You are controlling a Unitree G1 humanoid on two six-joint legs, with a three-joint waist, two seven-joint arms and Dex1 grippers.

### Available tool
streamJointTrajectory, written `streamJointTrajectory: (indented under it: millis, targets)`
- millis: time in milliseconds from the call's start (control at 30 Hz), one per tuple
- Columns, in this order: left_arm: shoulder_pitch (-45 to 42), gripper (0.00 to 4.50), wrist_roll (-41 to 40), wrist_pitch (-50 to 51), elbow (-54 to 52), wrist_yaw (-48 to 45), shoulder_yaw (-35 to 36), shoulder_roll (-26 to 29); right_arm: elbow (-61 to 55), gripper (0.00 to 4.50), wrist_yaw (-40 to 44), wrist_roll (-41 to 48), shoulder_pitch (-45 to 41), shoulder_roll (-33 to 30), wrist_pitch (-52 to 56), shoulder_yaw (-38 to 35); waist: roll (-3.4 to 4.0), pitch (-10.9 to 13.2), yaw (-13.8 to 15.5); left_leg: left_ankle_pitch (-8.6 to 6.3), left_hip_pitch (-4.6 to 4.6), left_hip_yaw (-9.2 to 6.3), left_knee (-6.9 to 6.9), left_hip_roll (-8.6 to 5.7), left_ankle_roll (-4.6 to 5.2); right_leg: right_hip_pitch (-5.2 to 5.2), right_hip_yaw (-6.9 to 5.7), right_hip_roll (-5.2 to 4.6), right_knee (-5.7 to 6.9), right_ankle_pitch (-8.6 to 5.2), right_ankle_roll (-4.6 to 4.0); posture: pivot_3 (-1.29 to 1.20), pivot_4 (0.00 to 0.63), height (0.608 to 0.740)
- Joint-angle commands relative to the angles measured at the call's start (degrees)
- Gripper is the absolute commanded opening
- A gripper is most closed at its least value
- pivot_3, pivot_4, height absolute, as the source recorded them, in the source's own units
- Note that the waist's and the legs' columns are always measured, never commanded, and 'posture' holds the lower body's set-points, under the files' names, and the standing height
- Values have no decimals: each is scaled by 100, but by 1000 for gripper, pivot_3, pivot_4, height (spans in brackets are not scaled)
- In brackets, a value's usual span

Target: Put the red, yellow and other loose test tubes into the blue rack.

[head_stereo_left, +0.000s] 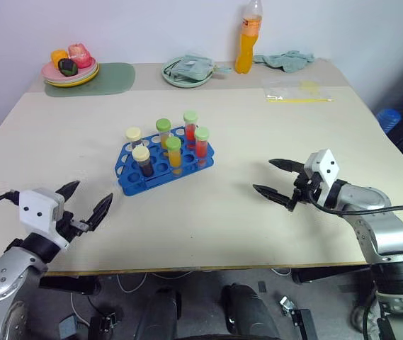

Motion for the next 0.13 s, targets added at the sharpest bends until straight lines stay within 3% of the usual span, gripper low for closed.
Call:
streamJointTrajectory:
  millis: [33, 133]
  targets:
    - [71, 4138, 185, -253, 160, -145, 105, 23, -160, 4500, 31, 42, 112, -107, -67, -158, 0, 0, -2, 0, 0, 0, 0, 0, 1, 0, 0, 0, 0, 0, 0, 0, 150, 740]
    - [64, 4138, 242, -303, 231, -152, 68, -54, -180, 4500, 5, 39, 135, -77, -44, -117, 0, 0, -3, 0, -1, 1, 0, 1, 1, 0, 1, 0, 0, 0, 0, 0, 150, 740]
